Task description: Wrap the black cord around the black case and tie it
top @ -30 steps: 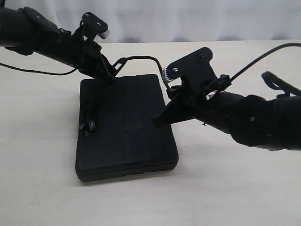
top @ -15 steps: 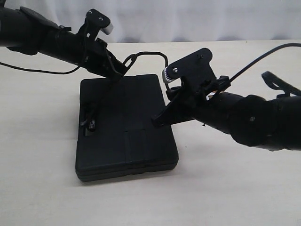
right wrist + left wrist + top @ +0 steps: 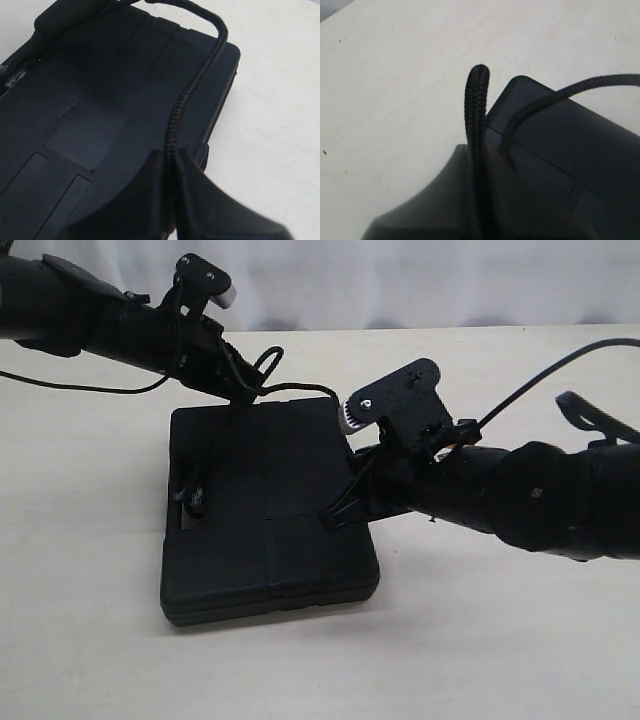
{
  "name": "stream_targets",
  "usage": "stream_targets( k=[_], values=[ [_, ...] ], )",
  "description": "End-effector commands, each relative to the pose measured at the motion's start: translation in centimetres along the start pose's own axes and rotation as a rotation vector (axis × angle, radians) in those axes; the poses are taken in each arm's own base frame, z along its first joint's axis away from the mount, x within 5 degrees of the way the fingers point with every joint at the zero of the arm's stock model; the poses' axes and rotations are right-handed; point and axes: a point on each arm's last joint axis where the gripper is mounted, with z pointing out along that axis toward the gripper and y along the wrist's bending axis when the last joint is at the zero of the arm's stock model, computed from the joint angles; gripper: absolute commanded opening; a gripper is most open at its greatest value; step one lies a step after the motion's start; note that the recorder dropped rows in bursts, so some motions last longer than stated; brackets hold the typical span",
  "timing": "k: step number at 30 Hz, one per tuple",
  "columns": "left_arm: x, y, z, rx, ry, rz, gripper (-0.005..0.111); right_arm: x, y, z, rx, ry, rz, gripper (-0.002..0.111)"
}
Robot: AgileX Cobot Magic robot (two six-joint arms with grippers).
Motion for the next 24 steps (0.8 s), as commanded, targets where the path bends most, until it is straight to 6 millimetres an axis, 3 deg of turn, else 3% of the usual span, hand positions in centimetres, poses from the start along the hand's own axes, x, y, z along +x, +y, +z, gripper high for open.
stream_targets(
  k=[1,7,11,18,24],
  values=[
    [-0.3,0.0,-0.1,0.01,-0.012,-0.02,0.0,-0.4,0.0,-0.2,0.007,-0.027,0.015,0.004],
    [-0.1,0.6,0.0,-0.057,0.0,-0.015,0.0,-0.7,2.1,-0.5,-0.025,-0.068,-0.055,0.004],
    [0.1,0.8,0.0,-0.085,0.023,-0.006,0.0,-0.6,2.2,-0.6,-0.012,-0.089,-0.074,0.004],
    [0.2,1.0,0.0,-0.102,0.037,0.004,0.0,1.2,3.3,-0.7,-0.149,0.081,-0.214,0.004],
    [0.3,1.0,-0.1,-0.101,0.046,0.022,0.0,2.0,3.8,-0.9,-0.227,0.161,-0.252,0.026]
  ],
)
